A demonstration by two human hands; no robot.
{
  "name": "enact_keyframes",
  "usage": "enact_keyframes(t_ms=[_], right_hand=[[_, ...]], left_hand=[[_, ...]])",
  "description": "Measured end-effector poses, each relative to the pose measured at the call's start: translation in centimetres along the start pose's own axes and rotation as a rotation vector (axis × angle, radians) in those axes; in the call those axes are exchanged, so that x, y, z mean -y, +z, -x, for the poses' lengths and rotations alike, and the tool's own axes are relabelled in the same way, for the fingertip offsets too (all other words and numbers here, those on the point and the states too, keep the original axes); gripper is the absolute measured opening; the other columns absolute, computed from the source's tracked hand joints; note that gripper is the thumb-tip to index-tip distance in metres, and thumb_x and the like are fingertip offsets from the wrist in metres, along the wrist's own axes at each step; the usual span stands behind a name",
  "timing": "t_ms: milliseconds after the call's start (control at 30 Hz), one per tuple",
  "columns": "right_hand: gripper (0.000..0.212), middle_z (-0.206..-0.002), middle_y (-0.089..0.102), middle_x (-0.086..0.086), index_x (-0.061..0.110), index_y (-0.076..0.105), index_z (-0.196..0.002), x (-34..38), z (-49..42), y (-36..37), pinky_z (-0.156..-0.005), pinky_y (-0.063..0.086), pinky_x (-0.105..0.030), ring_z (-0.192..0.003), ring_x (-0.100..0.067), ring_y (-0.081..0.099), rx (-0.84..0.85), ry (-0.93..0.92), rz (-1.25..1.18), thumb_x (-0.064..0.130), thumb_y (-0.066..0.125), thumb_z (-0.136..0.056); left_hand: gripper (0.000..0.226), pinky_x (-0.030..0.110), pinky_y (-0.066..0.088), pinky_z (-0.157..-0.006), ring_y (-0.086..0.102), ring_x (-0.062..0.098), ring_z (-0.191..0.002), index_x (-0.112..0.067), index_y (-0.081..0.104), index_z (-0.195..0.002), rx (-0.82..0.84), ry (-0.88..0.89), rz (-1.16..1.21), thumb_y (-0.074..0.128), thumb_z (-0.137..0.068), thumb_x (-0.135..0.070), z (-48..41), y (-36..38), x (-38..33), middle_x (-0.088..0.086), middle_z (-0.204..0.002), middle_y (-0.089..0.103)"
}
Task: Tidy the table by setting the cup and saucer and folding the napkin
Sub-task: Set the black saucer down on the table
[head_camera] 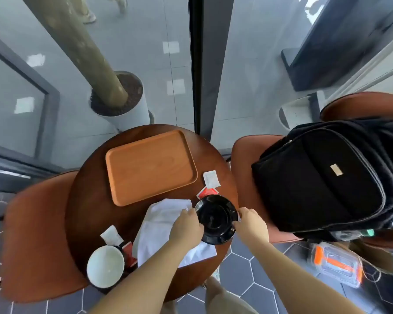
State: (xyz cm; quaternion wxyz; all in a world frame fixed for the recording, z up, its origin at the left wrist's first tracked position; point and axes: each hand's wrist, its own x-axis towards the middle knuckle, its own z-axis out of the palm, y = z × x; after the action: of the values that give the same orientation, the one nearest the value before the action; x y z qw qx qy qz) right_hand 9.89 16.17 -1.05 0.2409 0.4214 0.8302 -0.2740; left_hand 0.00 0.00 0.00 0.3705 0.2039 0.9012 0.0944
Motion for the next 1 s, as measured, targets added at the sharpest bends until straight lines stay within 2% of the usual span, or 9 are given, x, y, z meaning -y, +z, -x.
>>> enact_keyframes(t_ms=[67,167,333,533,633,733,833,933,1000], right_hand=[[0.008,-0.095,0.057,-0.002,0.018,0.053,-0.092,-0.3,-0.5,0.1,-0.068,0.043,-0.032,-0.083,-0.025,0.056,0.005,0.024,-0.022,0.022,0.06,-0.088],[0.012,-0.091,0.062,0.001,0.019,0.057,-0.099,-0.6,-1.0,0.6,-0.068,0.041,-0.03,-0.084,-0.024,0.058,0.051,0.045,-0.056,0.019,0.059,-0.087],[0.013,-0.082,0.065,0.005,0.022,0.063,-0.097,-0.6,-1.5,0.4,-0.06,0.043,-0.026,-0.077,-0.019,0.062,0.101,0.084,-0.219,0.013,0.059,-0.088],[0.024,-0.081,0.071,-0.005,0.02,0.068,-0.091,-1.1,-1.3,-0.4,-0.062,0.052,-0.026,-0.077,-0.024,0.07,0.109,0.124,-0.332,0.0,0.056,-0.089],[0.026,-0.082,0.071,-0.003,0.022,0.068,-0.089,-1.4,-1.0,-1.1,-0.072,0.061,-0.036,-0.076,-0.025,0.071,0.101,0.12,-0.35,-0.001,0.057,-0.086],[0.024,-0.082,0.072,-0.002,0.02,0.072,-0.093,-1.7,-0.6,-1.9,-0.077,0.062,-0.041,-0.076,-0.025,0.071,0.083,0.107,-0.363,0.001,0.058,-0.085],[0.025,-0.082,0.073,-0.002,0.016,0.073,-0.097,-1.3,-0.3,-2.7,-0.078,0.062,-0.042,-0.076,-0.026,0.072,0.062,0.072,-0.374,0.003,0.059,-0.082],[0.031,-0.083,0.073,0.0,0.019,0.073,-0.097,-0.3,0.2,-3.5,-0.076,0.062,-0.043,-0.077,-0.025,0.072,0.061,0.026,-0.374,-0.001,0.06,-0.076],[0.036,-0.086,0.073,0.001,0.021,0.073,-0.097,0.4,0.6,-3.8,-0.073,0.063,-0.043,-0.078,-0.024,0.072,0.069,-0.004,-0.395,-0.004,0.061,-0.074]], left_hand=[[0.035,0.019,0.055,-0.076,0.067,0.022,-0.104,-0.016,0.05,-0.134,-0.016,-0.062,0.065,0.054,-0.099,-0.022,-0.3,0.3,-0.2,0.009,-0.131,0.06],[0.032,0.019,0.055,-0.077,0.067,0.022,-0.102,-0.016,0.053,-0.132,-0.008,-0.122,0.12,0.053,-0.099,-0.018,-0.8,1.1,-0.2,0.008,-0.125,0.064],[0.017,0.029,0.058,-0.08,0.065,0.023,-0.093,-0.013,0.064,-0.108,-0.033,-0.22,0.213,0.05,-0.1,-0.014,-1.7,1.6,-0.1,0.01,-0.108,0.068],[0.017,0.023,0.047,-0.058,0.063,0.024,-0.086,-0.008,0.067,-0.106,0.018,-0.273,0.271,0.052,-0.098,-0.011,-1.9,1.6,0.2,0.011,-0.104,0.07],[0.013,0.032,0.053,-0.067,0.064,0.028,-0.081,-0.01,0.068,-0.085,-0.043,-0.228,0.289,0.058,-0.093,-0.008,-1.3,1.5,-0.1,0.007,-0.083,0.067],[0.033,0.022,0.042,-0.055,0.052,0.016,-0.062,-0.022,0.054,-0.063,-0.121,-0.204,0.345,0.061,-0.091,-0.005,-0.5,1.1,-0.4,-0.004,-0.061,0.054],[0.029,0.023,0.045,-0.054,0.055,0.017,-0.062,-0.02,0.06,-0.063,-0.153,-0.222,0.404,0.066,-0.087,-0.005,0.0,0.2,-0.5,-0.003,-0.061,0.057],[0.018,0.038,0.062,-0.067,0.066,0.025,-0.075,-0.014,0.071,-0.075,-0.141,-0.249,0.526,0.066,-0.082,0.001,0.6,-0.9,-0.2,0.004,-0.073,0.069],[0.018,0.044,0.063,-0.073,0.069,0.026,-0.078,-0.014,0.075,-0.081,-0.139,-0.267,0.617,0.066,-0.082,0.002,1.2,-1.5,0.3,0.006,-0.078,0.073]])
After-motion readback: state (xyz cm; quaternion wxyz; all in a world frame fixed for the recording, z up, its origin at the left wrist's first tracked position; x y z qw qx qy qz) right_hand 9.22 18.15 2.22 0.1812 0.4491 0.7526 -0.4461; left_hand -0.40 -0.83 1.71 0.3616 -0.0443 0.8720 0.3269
